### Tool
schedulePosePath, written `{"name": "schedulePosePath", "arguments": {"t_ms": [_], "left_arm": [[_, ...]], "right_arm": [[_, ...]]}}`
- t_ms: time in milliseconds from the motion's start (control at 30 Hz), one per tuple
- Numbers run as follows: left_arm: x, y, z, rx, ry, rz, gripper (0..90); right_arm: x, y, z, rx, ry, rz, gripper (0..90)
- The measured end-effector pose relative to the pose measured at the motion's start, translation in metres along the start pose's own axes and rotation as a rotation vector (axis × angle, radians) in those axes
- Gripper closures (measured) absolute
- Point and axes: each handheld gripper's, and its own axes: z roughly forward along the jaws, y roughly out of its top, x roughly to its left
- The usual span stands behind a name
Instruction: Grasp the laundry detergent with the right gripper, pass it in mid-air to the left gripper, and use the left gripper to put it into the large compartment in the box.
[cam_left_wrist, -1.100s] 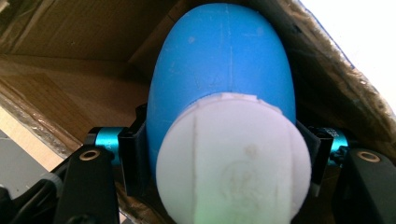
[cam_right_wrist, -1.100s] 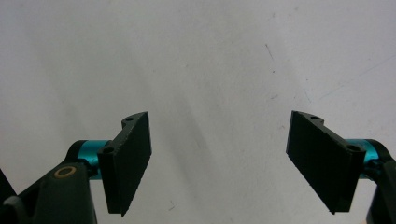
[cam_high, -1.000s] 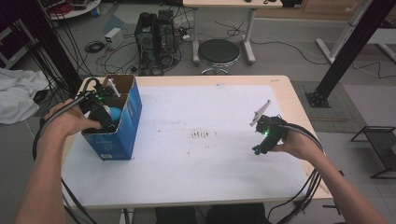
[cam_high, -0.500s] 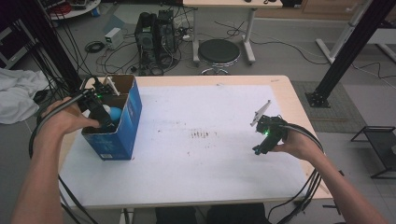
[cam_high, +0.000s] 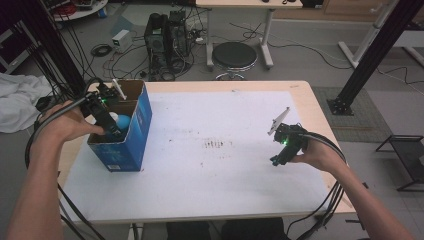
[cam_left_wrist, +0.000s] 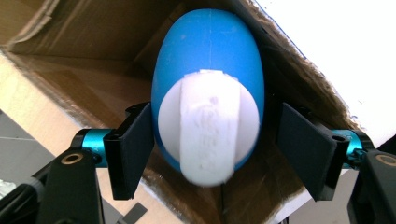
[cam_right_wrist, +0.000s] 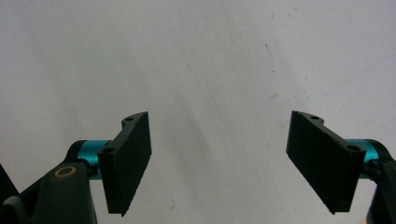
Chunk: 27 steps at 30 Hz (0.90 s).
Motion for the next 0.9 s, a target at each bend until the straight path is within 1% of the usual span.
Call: {"name": "schedulePosePath", "arguments": {"t_ms": [33,67,100,133,167,233,267,300,333,367,400,433,467,500,533,567,600,633,667,700,733,767,800,867,900], "left_arm": [[0.0,0.0,-0.002,0.007,0.003,0.011,28.3],[0.0,0.0,-0.004,0.006,0.007,0.009,28.3],[0.0,0.0,-0.006,-0.005,0.011,-0.002,28.3],[0.0,-0.001,-0.01,0.001,0.018,0.009,28.2],[-0.001,-0.001,-0.011,-0.014,0.015,-0.009,28.2],[0.0,-0.001,-0.015,0.01,0.015,0.025,28.3],[0.001,0.0,-0.016,0.013,0.019,0.033,28.3],[-0.001,-0.001,-0.014,-0.009,0.018,0.007,28.2],[0.001,-0.001,-0.015,0.011,0.015,0.028,28.3],[0.0,-0.001,-0.014,-0.003,0.011,0.005,28.3],[0.001,-0.001,-0.014,-0.002,0.009,0.006,28.3],[0.0,-0.001,-0.013,-0.01,0.007,-0.005,28.2],[0.001,-0.001,-0.014,-0.007,0.014,0.004,28.2],[0.003,-0.001,-0.015,0.01,0.013,0.022,28.2],[0.0,-0.001,-0.013,-0.023,0.013,-0.016,28.2],[0.002,-0.001,-0.015,-0.011,0.014,0.01,28.2],[0.003,-0.001,-0.017,-0.001,0.014,0.022,28.2],[0.001,-0.001,-0.018,-0.02,0.016,0.0,28.2],[0.001,-0.001,-0.019,-0.023,0.019,0.003,28.3],[0.001,0.0,-0.021,-0.027,0.025,0.006,28.2],[0.001,0.0,-0.025,-0.017,0.024,0.012,28.2],[0.001,0.0,-0.026,-0.027,0.029,0.009,28.2],[0.001,0.0,-0.029,-0.037,0.035,0.002,28.2],[-0.001,0.002,-0.036,-0.05,0.048,-0.008,26.9],[-0.001,0.003,-0.039,-0.053,0.054,0.004,25.3]], "right_arm": [[0.0,0.0,0.0,0.004,-0.003,-0.001,21.5],[0.0,0.0,0.0,0.005,-0.002,0.0,21.5],[0.0,0.0,0.0,0.002,-0.001,0.0,21.5],[0.0,0.001,-0.001,0.006,-0.003,-0.002,21.5],[0.0,0.001,-0.001,0.005,-0.003,-0.005,21.5],[0.0,0.001,-0.001,0.004,-0.003,-0.006,21.5],[0.0,0.001,-0.001,0.004,-0.003,-0.003,21.5],[0.0,0.001,-0.001,0.004,-0.004,-0.003,21.5],[0.0,0.001,-0.001,0.0,-0.004,-0.004,21.5],[0.001,0.001,-0.001,0.003,-0.004,-0.005,21.5],[0.001,0.001,-0.001,0.003,-0.005,-0.008,21.5],[0.001,0.001,-0.001,0.001,-0.006,-0.008,21.5],[0.001,0.001,-0.001,0.003,-0.006,-0.005,21.4],[0.001,0.0,-0.001,0.003,-0.005,-0.005,21.5],[0.001,0.0,-0.001,0.003,-0.006,-0.009,21.5],[0.001,0.0,-0.002,0.002,-0.007,-0.002,21.5],[0.0,-0.001,-0.002,-0.001,-0.006,-0.004,21.5],[0.0,-0.001,-0.003,0.002,-0.007,-0.002,21.5],[0.0,-0.001,-0.003,-0.004,-0.011,0.002,21.5],[0.0,-0.002,-0.003,-0.001,-0.011,-0.004,21.5],[0.0,-0.002,-0.004,0.0,-0.013,0.003,21.5],[0.001,-0.002,-0.005,0.016,-0.014,0.015,21.5],[0.0,-0.002,-0.004,0.005,-0.014,-0.004,21.5],[-0.001,-0.002,-0.004,-0.009,-0.013,-0.007,21.5],[-0.001,-0.002,-0.004,0.001,-0.016,-0.013,21.5]]}}
